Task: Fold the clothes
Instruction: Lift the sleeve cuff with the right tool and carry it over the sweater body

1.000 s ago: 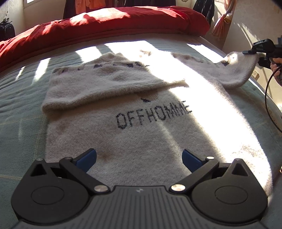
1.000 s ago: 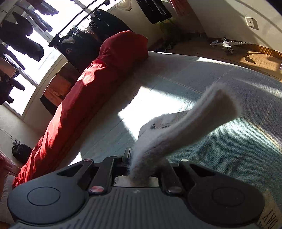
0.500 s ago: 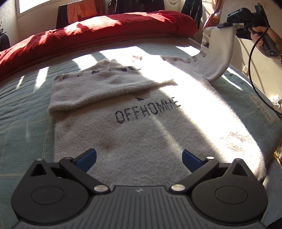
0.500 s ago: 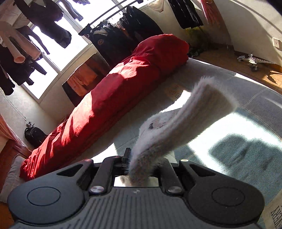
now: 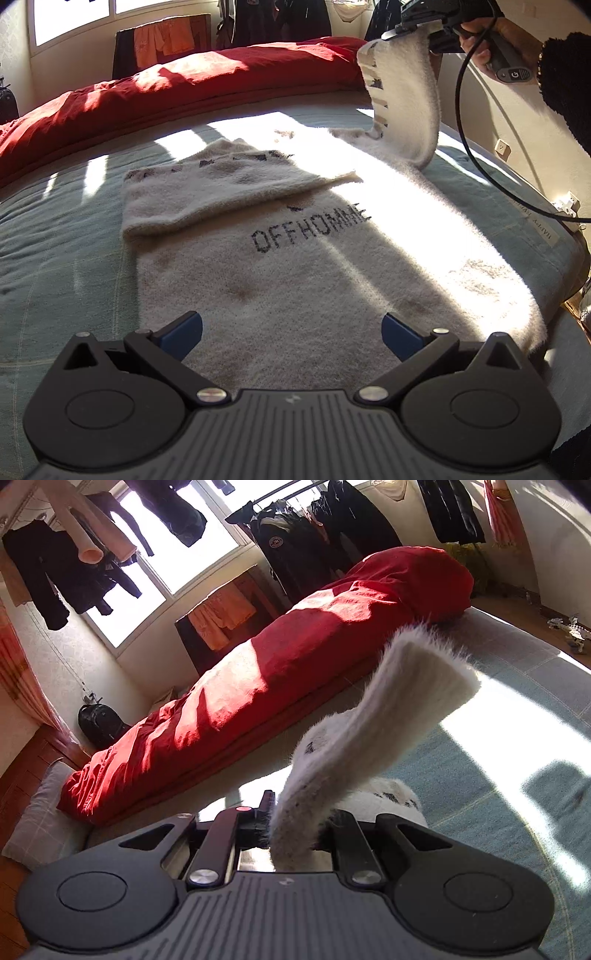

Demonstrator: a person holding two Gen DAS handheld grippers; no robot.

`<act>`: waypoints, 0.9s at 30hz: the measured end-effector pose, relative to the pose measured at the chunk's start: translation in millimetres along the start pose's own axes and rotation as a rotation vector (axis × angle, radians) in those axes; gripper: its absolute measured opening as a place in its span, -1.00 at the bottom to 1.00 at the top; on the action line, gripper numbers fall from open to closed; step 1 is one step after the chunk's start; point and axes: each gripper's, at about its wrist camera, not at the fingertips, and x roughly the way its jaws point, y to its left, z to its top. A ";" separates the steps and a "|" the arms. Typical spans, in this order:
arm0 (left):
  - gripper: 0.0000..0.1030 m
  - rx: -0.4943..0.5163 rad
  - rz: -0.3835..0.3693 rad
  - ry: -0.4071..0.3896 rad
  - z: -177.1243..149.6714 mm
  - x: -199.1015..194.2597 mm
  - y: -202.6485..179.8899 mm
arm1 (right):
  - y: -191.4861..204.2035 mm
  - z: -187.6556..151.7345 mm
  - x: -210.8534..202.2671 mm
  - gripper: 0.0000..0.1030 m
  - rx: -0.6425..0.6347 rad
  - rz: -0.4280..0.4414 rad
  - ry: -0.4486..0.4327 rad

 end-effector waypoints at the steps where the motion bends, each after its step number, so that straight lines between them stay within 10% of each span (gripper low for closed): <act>1: 0.99 -0.003 0.003 -0.002 -1.1 -1.1 2.4 | 6.5 -2.2 2.9 -0.74 -0.009 0.003 0.006; 27: 0.99 -0.134 0.004 -0.020 -24.4 -9.2 56.0 | 136.6 -72.5 88.9 -0.73 -0.331 -0.023 0.178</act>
